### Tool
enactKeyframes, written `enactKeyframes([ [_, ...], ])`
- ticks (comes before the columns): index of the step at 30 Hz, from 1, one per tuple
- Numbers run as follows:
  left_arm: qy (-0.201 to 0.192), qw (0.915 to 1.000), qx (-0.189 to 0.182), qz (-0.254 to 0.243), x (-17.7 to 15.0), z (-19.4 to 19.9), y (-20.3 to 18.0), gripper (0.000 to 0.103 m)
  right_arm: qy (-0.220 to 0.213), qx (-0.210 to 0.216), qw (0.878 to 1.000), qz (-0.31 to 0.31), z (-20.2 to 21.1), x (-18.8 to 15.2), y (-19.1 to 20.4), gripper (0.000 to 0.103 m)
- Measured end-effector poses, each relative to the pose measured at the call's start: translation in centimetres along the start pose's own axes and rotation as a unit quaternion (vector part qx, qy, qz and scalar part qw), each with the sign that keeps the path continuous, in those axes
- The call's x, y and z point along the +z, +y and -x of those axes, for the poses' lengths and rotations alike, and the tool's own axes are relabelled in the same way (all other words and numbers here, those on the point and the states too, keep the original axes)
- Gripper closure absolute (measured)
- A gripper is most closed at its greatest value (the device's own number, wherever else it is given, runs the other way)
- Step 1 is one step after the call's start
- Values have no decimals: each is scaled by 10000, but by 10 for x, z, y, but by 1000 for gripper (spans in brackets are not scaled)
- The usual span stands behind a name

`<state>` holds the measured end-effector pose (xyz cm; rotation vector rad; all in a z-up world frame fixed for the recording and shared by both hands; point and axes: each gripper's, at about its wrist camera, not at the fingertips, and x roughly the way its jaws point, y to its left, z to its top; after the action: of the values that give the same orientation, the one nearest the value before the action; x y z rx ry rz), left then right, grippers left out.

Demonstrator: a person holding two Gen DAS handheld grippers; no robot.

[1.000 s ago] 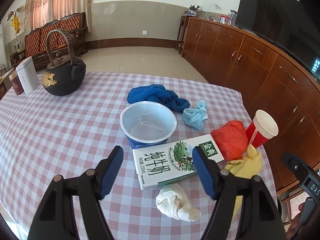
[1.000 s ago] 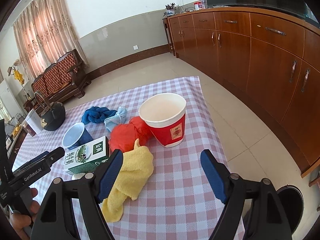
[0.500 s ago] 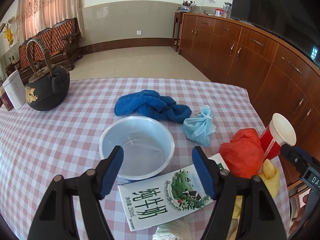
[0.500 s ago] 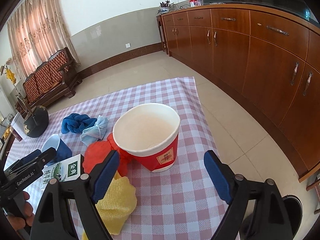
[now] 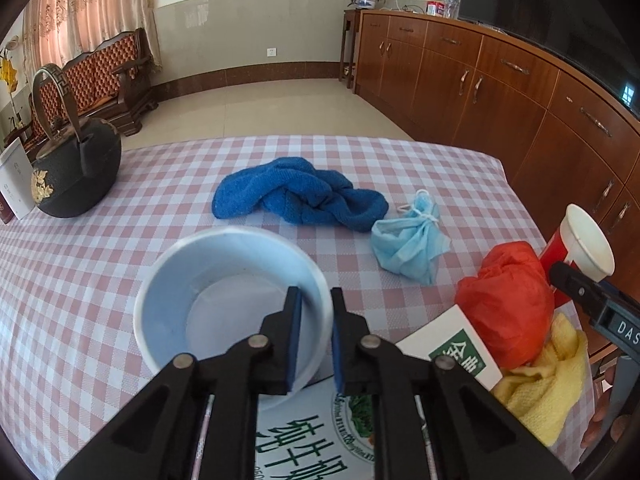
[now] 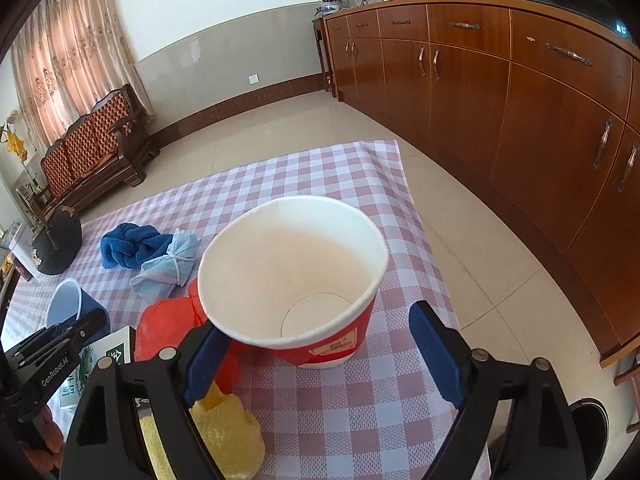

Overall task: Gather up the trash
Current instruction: 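Grasp the red-and-white paper cup with the right gripper while the left grasps the white bowl, then carry the cup and bowl over the black trash bin with both grippers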

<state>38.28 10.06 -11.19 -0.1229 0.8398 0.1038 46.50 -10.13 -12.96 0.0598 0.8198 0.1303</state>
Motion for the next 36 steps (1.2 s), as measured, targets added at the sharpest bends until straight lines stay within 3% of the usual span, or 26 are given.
enactKeyframes([
  [4,-174,9998,-33,113,1,5,5,90,-176,51,9998,-10,0,1,0,19],
  [5,-228,9996,-48,140,1,6,7,91,-227,65,9997,47,2,1,1,34],
  [6,-268,9995,-64,167,2,8,9,92,-234,63,9997,102,2,1,3,37],
  [14,-589,9962,-363,520,8,30,24,95,-462,73,9988,152,19,0,1,40],
  [25,-913,9910,-851,482,1,79,19,95,-737,196,9969,176,83,-9,-4,40],
  [36,-858,9822,-1664,181,-19,124,-32,95,-804,264,9964,79,143,-38,-14,41],
])
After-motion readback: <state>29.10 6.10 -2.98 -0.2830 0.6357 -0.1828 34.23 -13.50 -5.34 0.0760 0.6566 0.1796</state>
